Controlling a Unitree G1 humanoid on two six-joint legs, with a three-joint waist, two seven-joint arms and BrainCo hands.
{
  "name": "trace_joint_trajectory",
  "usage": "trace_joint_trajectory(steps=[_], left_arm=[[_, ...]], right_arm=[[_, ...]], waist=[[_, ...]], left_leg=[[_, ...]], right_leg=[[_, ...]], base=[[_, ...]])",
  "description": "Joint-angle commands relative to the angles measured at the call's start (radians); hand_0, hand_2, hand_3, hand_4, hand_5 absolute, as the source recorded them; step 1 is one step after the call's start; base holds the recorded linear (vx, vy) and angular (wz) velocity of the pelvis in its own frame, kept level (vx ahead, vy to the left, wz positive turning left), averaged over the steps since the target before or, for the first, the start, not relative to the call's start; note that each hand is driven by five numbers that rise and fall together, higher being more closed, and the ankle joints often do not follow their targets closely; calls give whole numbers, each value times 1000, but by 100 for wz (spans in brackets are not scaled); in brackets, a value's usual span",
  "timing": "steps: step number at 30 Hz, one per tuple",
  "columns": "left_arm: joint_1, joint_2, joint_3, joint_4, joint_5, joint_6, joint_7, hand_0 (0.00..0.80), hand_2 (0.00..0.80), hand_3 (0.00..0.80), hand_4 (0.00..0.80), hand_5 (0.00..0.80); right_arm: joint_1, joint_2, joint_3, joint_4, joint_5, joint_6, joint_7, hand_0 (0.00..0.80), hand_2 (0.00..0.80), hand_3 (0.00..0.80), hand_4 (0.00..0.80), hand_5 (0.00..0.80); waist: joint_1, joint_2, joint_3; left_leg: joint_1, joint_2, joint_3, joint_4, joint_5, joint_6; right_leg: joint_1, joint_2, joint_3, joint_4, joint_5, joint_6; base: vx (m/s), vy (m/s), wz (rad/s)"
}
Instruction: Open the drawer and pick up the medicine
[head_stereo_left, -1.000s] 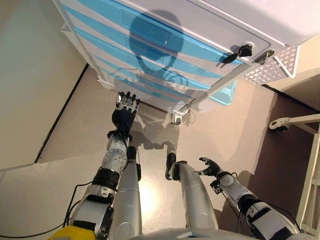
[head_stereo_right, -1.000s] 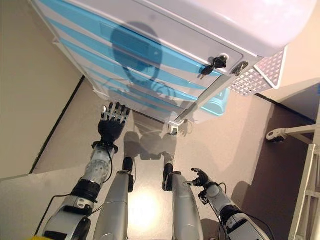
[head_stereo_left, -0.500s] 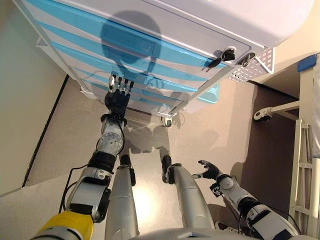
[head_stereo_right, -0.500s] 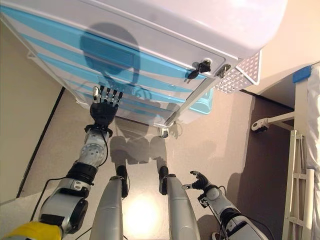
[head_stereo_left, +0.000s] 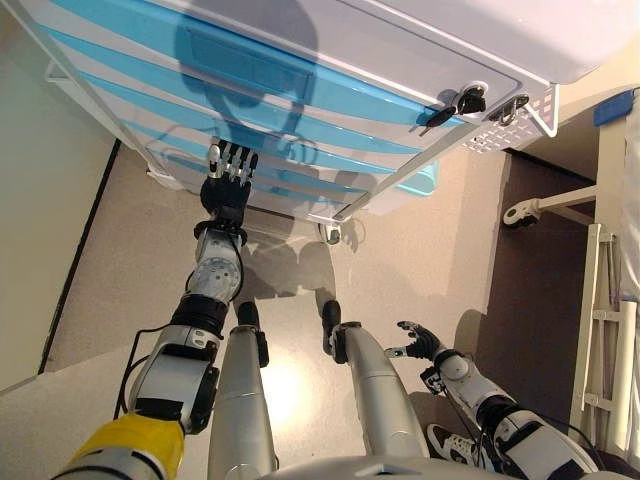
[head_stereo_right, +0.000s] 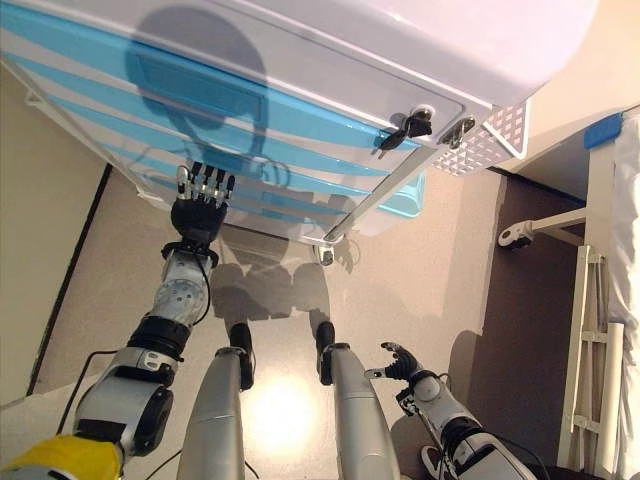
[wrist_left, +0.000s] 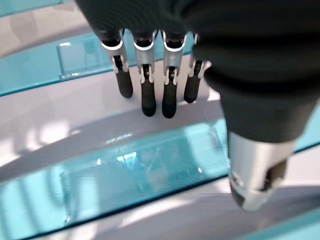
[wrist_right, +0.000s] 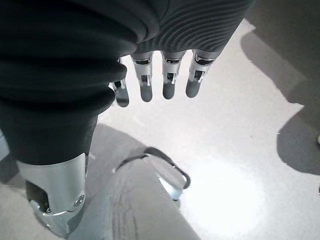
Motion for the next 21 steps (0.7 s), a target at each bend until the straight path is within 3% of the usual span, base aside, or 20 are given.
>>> trace_joint_trajectory(steps=[1, 12, 21], left_arm=[[-128, -4, -20, -38, 8, -31, -32, 0, 0, 0, 0, 0], [-161, 11, -103, -175, 26, -28, -63, 0, 0, 0, 0, 0], [-178, 12, -122, -221, 21, -34, -75, 0, 0, 0, 0, 0]], right_arm=[[29, -52, 8, 30, 27, -20, 0, 0, 0, 0, 0, 0], [27, -64, 33, 23, -13, -17, 11, 0, 0, 0, 0, 0], [37, -61, 45, 34, -27, -14, 22, 0, 0, 0, 0, 0]], waist=[[-14, 42, -51], [-3, 53, -36], [4, 60, -24]], left_leg=[[33, -36, -18, -46, -41, 18], [77, -50, -23, -133, 0, 12], [128, -60, -25, -194, 23, 7]], right_leg=[[-13, 17, -24, -73, 93, 23], [30, 2, -32, -147, 136, 31], [78, -5, -37, -198, 156, 33]], base=[[6, 3, -3], [-2, -7, 3], [3, -6, 3]])
